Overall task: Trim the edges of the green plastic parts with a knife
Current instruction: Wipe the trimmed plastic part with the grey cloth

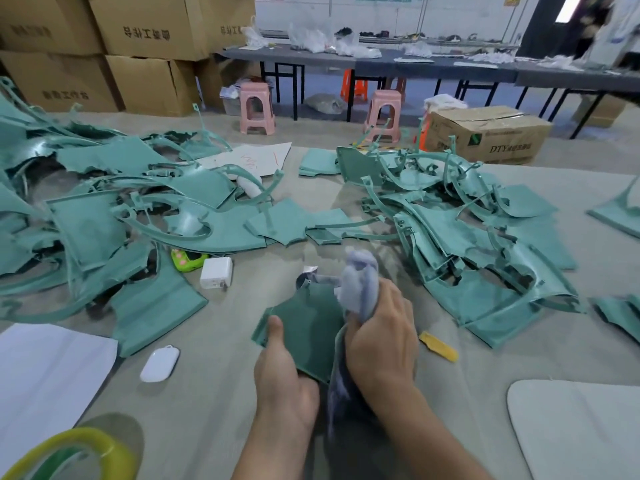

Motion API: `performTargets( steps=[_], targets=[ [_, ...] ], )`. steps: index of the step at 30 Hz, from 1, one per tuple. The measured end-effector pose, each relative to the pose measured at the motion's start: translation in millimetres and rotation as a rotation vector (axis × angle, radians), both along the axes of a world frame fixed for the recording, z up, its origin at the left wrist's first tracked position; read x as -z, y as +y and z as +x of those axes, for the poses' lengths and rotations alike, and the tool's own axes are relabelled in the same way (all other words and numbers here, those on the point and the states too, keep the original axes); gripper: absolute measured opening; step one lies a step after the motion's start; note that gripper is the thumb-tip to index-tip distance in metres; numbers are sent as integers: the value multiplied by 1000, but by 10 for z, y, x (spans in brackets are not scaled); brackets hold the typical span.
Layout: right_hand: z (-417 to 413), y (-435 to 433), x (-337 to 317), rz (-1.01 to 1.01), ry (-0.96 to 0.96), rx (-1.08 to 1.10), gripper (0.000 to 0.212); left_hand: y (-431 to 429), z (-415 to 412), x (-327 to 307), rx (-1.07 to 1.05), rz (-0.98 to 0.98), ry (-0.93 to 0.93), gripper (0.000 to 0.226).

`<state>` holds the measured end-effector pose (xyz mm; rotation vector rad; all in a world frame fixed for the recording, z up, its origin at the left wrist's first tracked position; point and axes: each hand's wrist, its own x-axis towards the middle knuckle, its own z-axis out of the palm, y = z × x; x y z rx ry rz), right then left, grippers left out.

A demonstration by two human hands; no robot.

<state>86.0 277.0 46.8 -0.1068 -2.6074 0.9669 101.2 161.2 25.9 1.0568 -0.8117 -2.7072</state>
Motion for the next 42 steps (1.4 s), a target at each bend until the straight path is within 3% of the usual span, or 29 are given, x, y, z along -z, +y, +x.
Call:
performTargets(
  steps=[3,7,10,14,20,23,27,30,33,36,39,42],
  targets=[
    [-307,99,8,-95,-113,169,42,16,0,50,-13,-32,66,37],
    [-682,186,-11,99,-164,109,24,-71,27,128,-58,-135,54,32],
    [-907,237,33,202,-178,46,28,-61,80,148,-72,-209,43,29],
    [-1037,276,27,179,-226,97,34,-82,44,187,-117,-230,32,27],
    [-499,255,3,125,-252,-19,33,-65,-46,263,-150,-286,-10,30],
    [-73,145,-18,-60,-183,-59,28,-30,-34,265,-159,-319,-43,31],
    [232,38,-80,-460,53,-68,34,-72,12,234,-181,-276,-48,28],
    [122,33,-198,-545,238,-41,47,-8,25,222,-175,-351,-28,21],
    [8,-107,-295,-358,132,-317,39,30,65,191,-152,-424,-31,23],
    [99,-353,-185,87,99,-718,43,-59,116,218,-73,-400,53,25],
    [-20,-415,-142,225,142,-703,40,-113,83,197,-98,-475,6,33],
    [-137,-517,-230,327,38,-482,40,-43,31,134,-146,-498,17,18]
  ],
)
